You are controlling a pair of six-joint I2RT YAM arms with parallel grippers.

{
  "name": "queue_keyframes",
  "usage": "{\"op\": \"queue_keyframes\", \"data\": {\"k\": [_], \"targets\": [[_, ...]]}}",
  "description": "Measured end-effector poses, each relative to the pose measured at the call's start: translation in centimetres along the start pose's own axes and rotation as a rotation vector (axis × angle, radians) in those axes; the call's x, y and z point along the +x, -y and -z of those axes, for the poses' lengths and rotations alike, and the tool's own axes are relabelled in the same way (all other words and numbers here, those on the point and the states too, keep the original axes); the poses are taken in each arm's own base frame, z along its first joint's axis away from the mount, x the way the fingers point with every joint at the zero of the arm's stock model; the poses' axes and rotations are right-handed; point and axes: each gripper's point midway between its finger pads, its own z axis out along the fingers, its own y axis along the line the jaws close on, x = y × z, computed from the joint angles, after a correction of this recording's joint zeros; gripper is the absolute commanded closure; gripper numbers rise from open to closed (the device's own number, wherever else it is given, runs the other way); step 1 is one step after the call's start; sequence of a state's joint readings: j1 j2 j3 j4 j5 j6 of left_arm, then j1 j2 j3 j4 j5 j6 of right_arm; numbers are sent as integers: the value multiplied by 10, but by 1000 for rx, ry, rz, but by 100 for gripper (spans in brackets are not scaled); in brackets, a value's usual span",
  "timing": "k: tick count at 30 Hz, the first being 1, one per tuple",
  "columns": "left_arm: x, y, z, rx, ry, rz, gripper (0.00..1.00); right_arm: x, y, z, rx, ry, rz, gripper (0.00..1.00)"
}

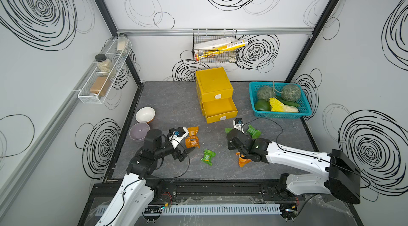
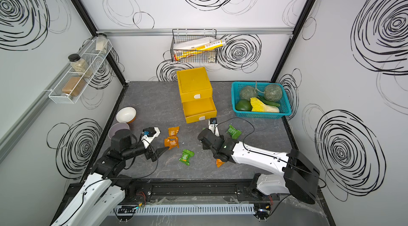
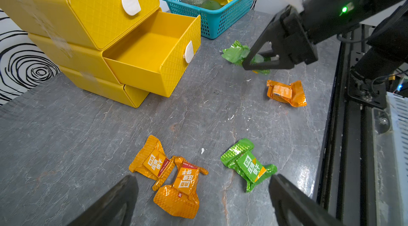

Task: Place the cookies into the drawer by color
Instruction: Place the cookie in the drawer.

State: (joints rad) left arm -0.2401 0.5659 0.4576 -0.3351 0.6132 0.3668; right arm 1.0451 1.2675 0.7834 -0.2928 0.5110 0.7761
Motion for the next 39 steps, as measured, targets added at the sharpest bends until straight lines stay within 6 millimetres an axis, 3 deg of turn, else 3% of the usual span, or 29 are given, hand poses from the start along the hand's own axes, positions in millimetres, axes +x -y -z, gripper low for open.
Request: {"op": "queue_keyframes", "data": {"k": [8, 17, 22, 28, 33, 39], "targets": [[0, 1, 0, 6, 4, -2, 1, -63, -24, 13, -36, 119, 55, 79], [-2, 2, 2, 5, 12, -9, 1, -112, -33, -28, -25, 124, 52, 79], [-3, -1, 2, -15, 17, -2, 1, -134, -59, -52, -59, 118, 85, 79], [-7, -7, 3, -47, 28, 18, 1, -147, -84, -78, -91, 103, 115, 75], [-7, -8, 4, -54, 31, 26, 1, -139, -90, -97, -89, 69, 136, 70], [-7, -8, 4, -59, 32, 28, 1, -129, -87, -106, -74, 39, 151, 46]]}}
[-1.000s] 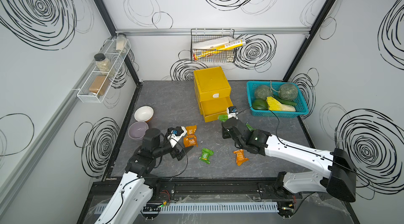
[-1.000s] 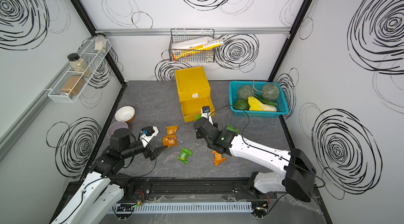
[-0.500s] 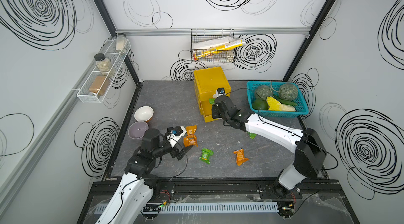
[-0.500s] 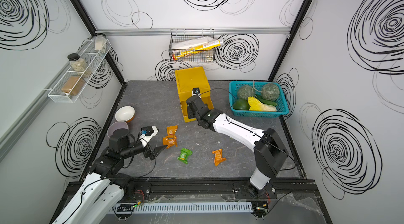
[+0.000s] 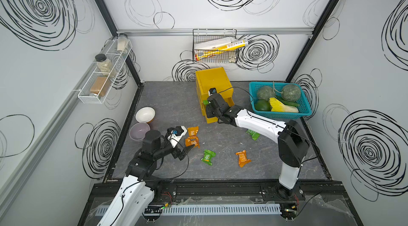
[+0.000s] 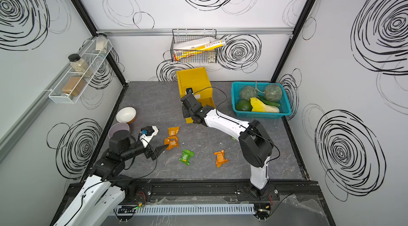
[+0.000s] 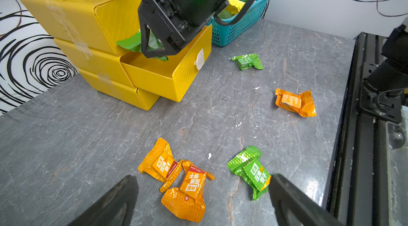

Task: Place the cookies into the drawer by color
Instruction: Place the cookie in the drawer.

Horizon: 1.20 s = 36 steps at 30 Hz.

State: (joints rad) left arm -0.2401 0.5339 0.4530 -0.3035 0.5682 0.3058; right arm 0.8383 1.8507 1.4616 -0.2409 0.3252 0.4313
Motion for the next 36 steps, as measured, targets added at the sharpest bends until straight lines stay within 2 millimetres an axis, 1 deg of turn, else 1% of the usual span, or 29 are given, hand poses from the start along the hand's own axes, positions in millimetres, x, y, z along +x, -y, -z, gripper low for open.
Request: {"op": "queue_keyframes", "data": {"k": [3, 5, 11, 14, 17, 18, 20, 23, 25, 30, 32, 36], "targets": [[0, 0, 0, -2, 0, -1, 1, 0, 2, 0, 6, 1, -3, 39], [0, 1, 0, 2, 0, -1, 1, 0, 3, 0, 9, 1, -5, 36], [0, 1, 0, 2, 0, -1, 1, -2, 5, 6, 9, 1, -13, 31], [0, 1, 0, 7, 2, -2, 1, -4, 6, 19, -6, 9, -19, 27], [0, 1, 0, 3, 2, -2, 1, -7, 8, 37, -28, 26, -23, 22], [0, 1, 0, 4, 2, -2, 1, -7, 8, 44, -38, 32, -19, 19], [-1, 1, 0, 7, 4, -2, 1, -6, 8, 56, -57, 39, -11, 15], [0, 0, 0, 0, 2, -2, 1, 1, 6, 70, -89, 39, 19, 12], [-1, 0, 0, -1, 4, -4, 1, 11, 4, 77, -109, 33, 56, 10], [-1, 0, 1, -1, 7, -7, 1, 37, 1, 87, -167, -1, 165, 5], [-2, 0, 1, -2, 10, -10, 1, 44, 1, 91, -190, -7, 211, 4], [-2, -1, 1, -3, 11, -12, 1, 55, -4, 104, -277, -2, 329, 4]]}}
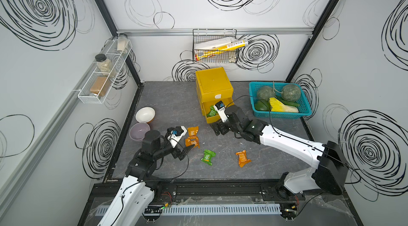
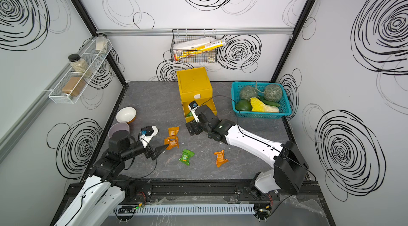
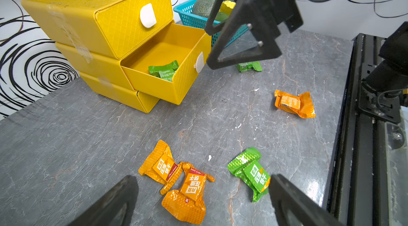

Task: Place the cookies into the drawer by color
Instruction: Place the cookie in the drawer, then pick up the cookie at the center of the board.

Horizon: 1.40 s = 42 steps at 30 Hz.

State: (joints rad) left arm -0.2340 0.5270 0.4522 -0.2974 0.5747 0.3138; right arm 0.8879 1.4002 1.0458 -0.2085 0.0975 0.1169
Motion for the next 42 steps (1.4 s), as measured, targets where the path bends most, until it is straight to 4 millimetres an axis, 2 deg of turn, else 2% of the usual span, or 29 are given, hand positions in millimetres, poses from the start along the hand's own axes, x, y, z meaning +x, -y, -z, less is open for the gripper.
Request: {"op": "queue_keyframes", "data": {"k": [5, 13, 20, 26, 30, 36, 42], "targets": [[-1, 0, 1, -1, 4, -3, 1, 9, -19, 13, -121, 34, 160, 7], [-1, 0, 1, 1, 5, -6, 1, 45, -56, 16, -370, 22, 447, 6], [-1, -1, 1, -2, 6, -5, 1, 53, -78, 23, -513, 76, 672, 6], [-1, -1, 1, -3, 6, -6, 1, 80, -87, 0, -606, 13, 784, 8], [-1, -1, 1, -8, 5, -5, 1, 96, -92, -11, -672, -27, 840, 15], [-1, -1, 1, -6, 5, -5, 1, 106, -104, -23, -770, -28, 919, 16], [-1, 0, 1, -2, 6, -6, 1, 135, -113, -36, -836, -87, 979, 16]]}}
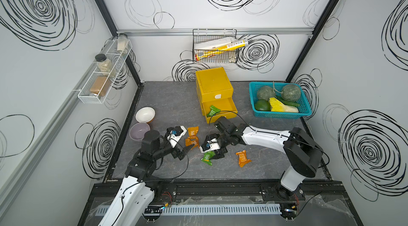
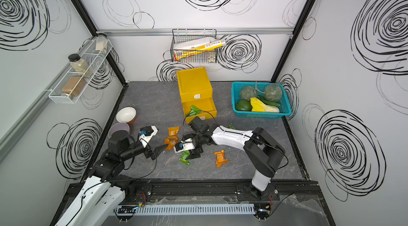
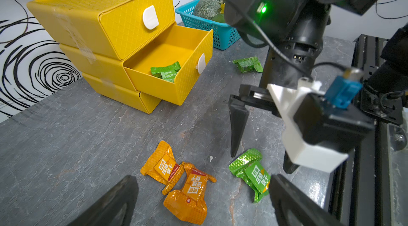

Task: Place the cookies into the drawer by color
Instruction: Pick up the cookie at the center of the board.

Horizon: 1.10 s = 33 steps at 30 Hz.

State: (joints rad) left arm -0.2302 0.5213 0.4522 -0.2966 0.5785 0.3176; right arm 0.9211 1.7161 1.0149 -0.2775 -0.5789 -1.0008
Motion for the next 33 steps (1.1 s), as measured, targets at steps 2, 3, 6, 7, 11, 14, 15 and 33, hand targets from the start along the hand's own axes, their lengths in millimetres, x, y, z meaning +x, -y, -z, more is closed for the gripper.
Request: {"op": "queue_keyframes", "data": {"k": [2, 3, 6, 7, 11, 14, 15, 33], "targets": [[0, 0, 0, -2, -1, -1, 1, 6, -5, -7, -25, -16, 6, 17], [0, 0, 0, 1, -1, -1, 1, 9, -7, -10, -33, -24, 8, 17], [0, 1, 0, 6, 1, -2, 1, 14, -10, -17, -55, -43, 17, 19], [0, 1, 0, 5, 0, -2, 1, 15, -11, -20, -63, -48, 19, 21], [0, 1, 0, 3, 0, -2, 1, 18, -8, -29, -77, -65, 37, 25], [0, 2, -1, 7, 0, -2, 1, 21, -8, -35, -88, -76, 38, 30], [0, 1, -1, 5, 0, -2, 1, 22, -8, -36, -93, -75, 40, 34], [-2, 2, 0, 4, 6, -7, 1, 31, -14, -40, -90, -117, 24, 47]]}}
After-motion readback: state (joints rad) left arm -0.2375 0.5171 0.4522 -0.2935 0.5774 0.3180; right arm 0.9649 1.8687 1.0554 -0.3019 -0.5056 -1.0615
